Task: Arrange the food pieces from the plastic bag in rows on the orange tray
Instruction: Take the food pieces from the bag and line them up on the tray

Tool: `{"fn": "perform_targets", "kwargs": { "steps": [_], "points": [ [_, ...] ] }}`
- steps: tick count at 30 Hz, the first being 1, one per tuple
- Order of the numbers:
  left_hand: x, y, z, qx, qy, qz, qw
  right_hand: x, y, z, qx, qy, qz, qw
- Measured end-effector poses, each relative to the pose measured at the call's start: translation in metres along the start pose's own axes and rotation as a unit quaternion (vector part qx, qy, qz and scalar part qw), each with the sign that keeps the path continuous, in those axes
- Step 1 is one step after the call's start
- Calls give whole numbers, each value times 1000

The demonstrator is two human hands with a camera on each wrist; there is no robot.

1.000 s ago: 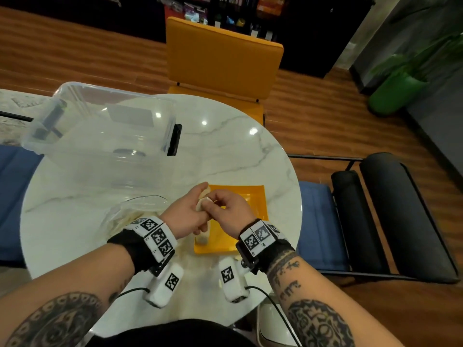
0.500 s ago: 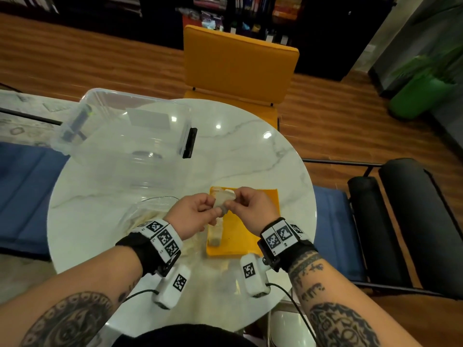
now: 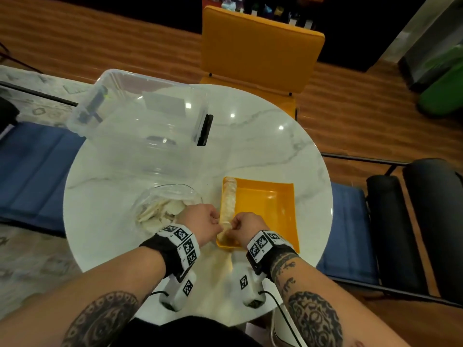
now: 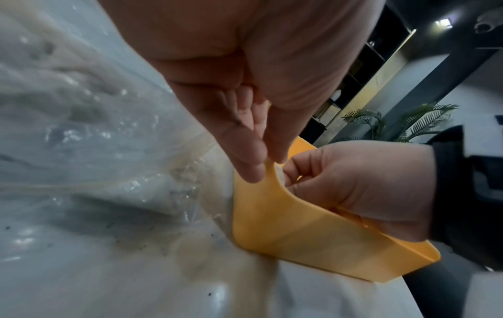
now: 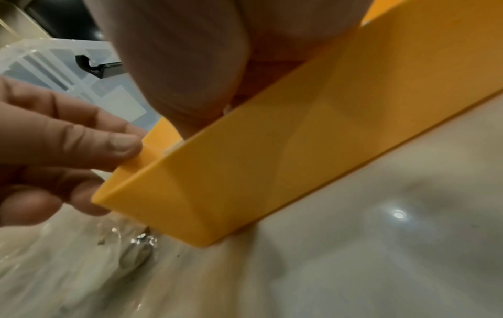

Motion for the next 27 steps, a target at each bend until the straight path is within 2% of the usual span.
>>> {"fn": "perform_targets", "kwargs": {
  "steps": [6, 11, 14, 17, 19, 21, 24, 27],
  "points": [
    [-6, -5, 2, -28, 25, -4, 999, -1, 6, 4, -1, -29, 27, 999],
    [-6, -11, 0, -29, -16, 9, 999, 0, -9, -3, -33, -42, 52, 997],
    [-1, -17, -21, -53, -56, 34, 996, -5, -26, -2, -50, -76, 33, 995],
    [18, -24, -65, -105, -51, 42, 992, -12, -43, 12, -40, -128, -2, 991],
    [38, -23, -93, -116, -8, 47, 992, -16, -50, 21, -33, -150, -8, 988],
    [59, -18, -105, -78, 65, 59, 993, -17, -54, 28, -29, -192, -19, 981],
    [73, -9, -92, -3, 181, 94, 979, -15, -57, 30, -28, -212, -19, 977],
    [76, -5, -73, 4, 294, 101, 951, -12, -55, 30, -9, -214, -1, 977]
  ]
}}
Point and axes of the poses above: each hand's wrist, its own y-axis towards the middle knuckle, its own z-axis out of the palm, x = y × z, the point moved 1 cm from there along y, towards the middle knuckle, and after that the axes turned 13 degrees about -y, right-handed, at the moved point
